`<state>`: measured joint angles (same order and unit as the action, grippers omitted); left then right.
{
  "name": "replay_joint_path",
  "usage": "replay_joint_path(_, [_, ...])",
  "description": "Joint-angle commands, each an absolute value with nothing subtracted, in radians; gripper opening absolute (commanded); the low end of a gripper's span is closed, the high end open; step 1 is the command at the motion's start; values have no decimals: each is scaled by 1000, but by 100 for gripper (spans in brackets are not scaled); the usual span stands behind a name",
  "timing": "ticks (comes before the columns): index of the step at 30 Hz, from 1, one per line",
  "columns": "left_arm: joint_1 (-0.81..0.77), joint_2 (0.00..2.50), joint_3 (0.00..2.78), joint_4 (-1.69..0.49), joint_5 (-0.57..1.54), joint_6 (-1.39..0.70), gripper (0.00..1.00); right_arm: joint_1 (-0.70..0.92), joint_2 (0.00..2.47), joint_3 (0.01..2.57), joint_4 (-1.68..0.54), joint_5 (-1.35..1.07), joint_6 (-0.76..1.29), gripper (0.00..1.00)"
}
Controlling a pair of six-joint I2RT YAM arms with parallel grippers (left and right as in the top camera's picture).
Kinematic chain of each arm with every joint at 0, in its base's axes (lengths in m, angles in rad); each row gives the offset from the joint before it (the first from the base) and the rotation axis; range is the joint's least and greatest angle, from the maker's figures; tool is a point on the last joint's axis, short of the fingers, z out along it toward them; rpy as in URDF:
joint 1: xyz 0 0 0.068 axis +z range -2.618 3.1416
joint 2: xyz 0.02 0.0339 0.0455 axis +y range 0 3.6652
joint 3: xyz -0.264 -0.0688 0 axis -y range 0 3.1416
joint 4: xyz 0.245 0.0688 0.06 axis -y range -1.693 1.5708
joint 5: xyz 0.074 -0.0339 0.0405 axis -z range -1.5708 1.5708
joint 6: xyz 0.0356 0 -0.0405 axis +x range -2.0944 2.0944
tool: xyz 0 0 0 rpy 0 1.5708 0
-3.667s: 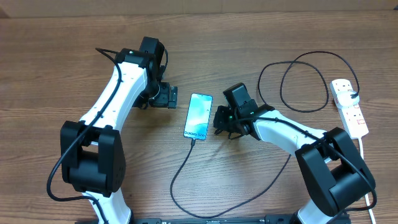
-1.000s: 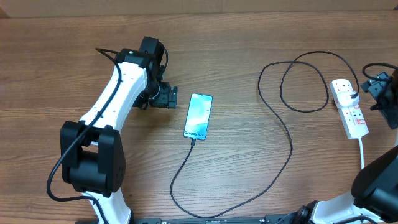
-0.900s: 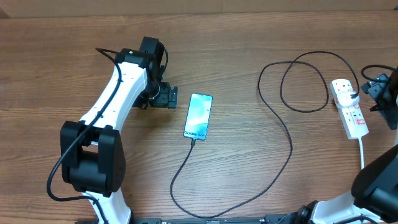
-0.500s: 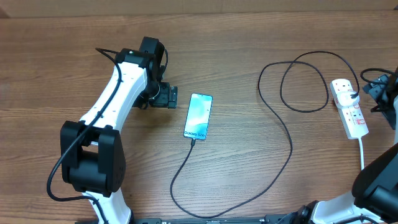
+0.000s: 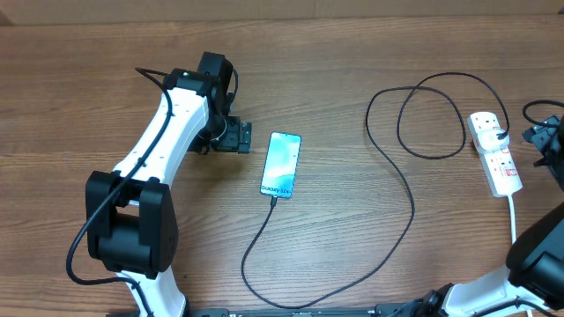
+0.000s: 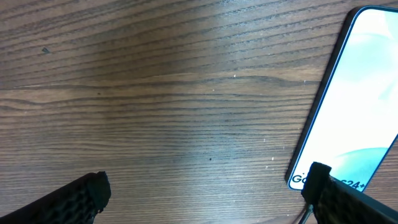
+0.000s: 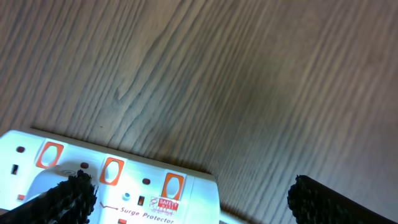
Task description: Plug charger to phone and switch on socket
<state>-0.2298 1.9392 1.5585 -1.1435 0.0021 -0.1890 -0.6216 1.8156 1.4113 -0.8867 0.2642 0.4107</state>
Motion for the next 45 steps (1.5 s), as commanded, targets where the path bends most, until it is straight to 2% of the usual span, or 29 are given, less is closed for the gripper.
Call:
replay_joint_path(1, [-234,1918,1566,-1143,-10,-207,100,-624,1847,1407,-865,192,316,100])
replay_joint_path(22, [-234,1918,1566,-1143,-10,-207,99,-624,2029,1407,-812,178,304,100])
replay_joint_path(26, [-234,1918,1566,-1143,-10,-207,100,-624,2030,1407,-801,175,304,100])
replay_joint_path(31, [-234,1918,1566,-1143,-10,-207,100,-624,2030,1407,-783,48,230,100])
replay_joint_path(45, [-234,1918,1566,-1143,-10,-207,100,-624,2037,1407,-805,47,230,100])
